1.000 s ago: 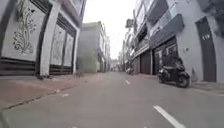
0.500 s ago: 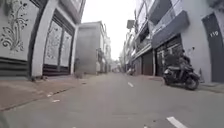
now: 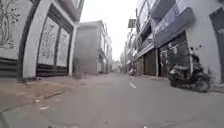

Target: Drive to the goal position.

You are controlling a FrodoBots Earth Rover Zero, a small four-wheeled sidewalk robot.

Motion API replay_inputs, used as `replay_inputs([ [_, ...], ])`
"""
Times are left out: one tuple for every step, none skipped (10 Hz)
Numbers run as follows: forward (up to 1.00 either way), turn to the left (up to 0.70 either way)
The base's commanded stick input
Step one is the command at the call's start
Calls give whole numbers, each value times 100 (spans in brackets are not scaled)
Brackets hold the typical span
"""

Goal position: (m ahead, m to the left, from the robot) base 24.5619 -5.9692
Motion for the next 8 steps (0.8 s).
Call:
replay_inputs([
  [85,0],
  [85,0],
  [85,0],
  [85,0],
  [85,0],
  [85,0],
  [85,0],
  [85,-1],
])
